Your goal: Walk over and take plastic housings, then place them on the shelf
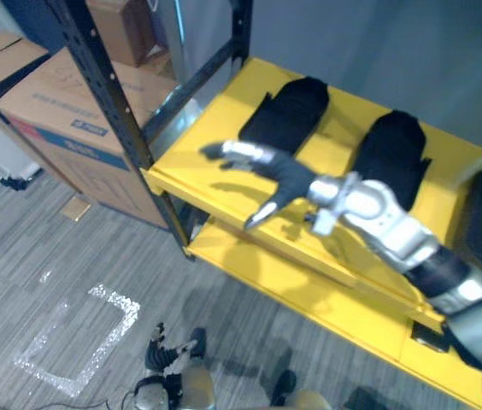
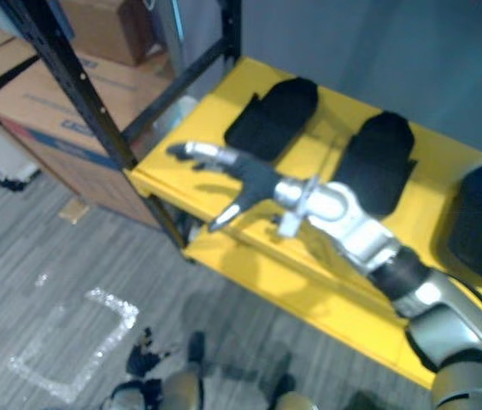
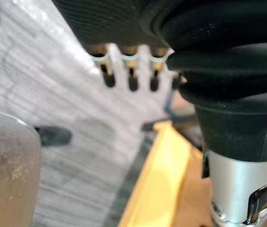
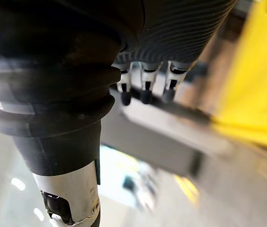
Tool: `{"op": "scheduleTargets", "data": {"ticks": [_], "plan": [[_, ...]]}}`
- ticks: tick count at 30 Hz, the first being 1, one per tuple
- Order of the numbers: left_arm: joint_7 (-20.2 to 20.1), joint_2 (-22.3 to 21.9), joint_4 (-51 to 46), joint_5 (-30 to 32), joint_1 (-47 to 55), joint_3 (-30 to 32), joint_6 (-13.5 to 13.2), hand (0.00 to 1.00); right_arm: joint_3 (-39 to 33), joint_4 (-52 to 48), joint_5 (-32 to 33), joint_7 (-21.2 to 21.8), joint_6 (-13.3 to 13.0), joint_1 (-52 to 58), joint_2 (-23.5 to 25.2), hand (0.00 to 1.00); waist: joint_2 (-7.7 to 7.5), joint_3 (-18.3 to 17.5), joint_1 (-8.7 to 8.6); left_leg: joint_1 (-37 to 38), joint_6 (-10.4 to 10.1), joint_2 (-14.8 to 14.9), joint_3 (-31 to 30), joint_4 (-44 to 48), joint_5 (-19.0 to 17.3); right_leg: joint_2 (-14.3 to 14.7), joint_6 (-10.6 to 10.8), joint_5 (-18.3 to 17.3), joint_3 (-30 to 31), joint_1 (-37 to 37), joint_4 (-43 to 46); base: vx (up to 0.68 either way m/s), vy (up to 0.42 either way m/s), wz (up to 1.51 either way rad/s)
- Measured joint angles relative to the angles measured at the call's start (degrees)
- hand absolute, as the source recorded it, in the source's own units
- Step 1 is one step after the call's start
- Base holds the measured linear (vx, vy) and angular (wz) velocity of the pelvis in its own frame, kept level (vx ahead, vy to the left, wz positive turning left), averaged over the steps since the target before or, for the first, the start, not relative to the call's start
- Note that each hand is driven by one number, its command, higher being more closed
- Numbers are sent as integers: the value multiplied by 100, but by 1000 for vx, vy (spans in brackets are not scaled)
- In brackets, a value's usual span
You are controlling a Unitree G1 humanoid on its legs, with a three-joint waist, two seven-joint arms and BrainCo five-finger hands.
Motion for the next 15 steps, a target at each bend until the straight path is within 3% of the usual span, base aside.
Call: {"op": "scheduleTargets", "data": {"ticks": [3, 7, 13, 15], "plan": [[-111, 98, 383, -2, -3, 13, 67, 0, -1913, 13, 98, -500, -286, 467, -5, 0, -20, -400, -256, 42, -2, 21, 171, 1, -20, 10, 14, 126, 175, -8, -176, -13, 7, -30], [-192, 170, 725, -1, 29, 13, 175, 0, -3739, 125, -75, -1187, -558, 1281, -221, 0, 47, -713, -537, 190, -19, 45, 336, -4, -71, 29, 4, 189, 335, 76, -328, -2, -4, -27], [-255, 159, 906, -25, 246, 9, 277, 0, -5920, 1163, -285, -2153, -860, 2167, -420, 0, 231, -1148, -789, 201, -100, 45, 519, -4, -186, 38, 7, 171, 497, -29, -395, -12, 5, -17], [-251, 157, 980, -37, 325, 16, 281, 0, -6569, 1506, -260, -2529, -1080, 2526, -335, 0, 313, -1263, -889, 213, -103, 12, 532, -4, -222, 23, 23, 180, 502, -26, -396, 14, 5, -3]]}}
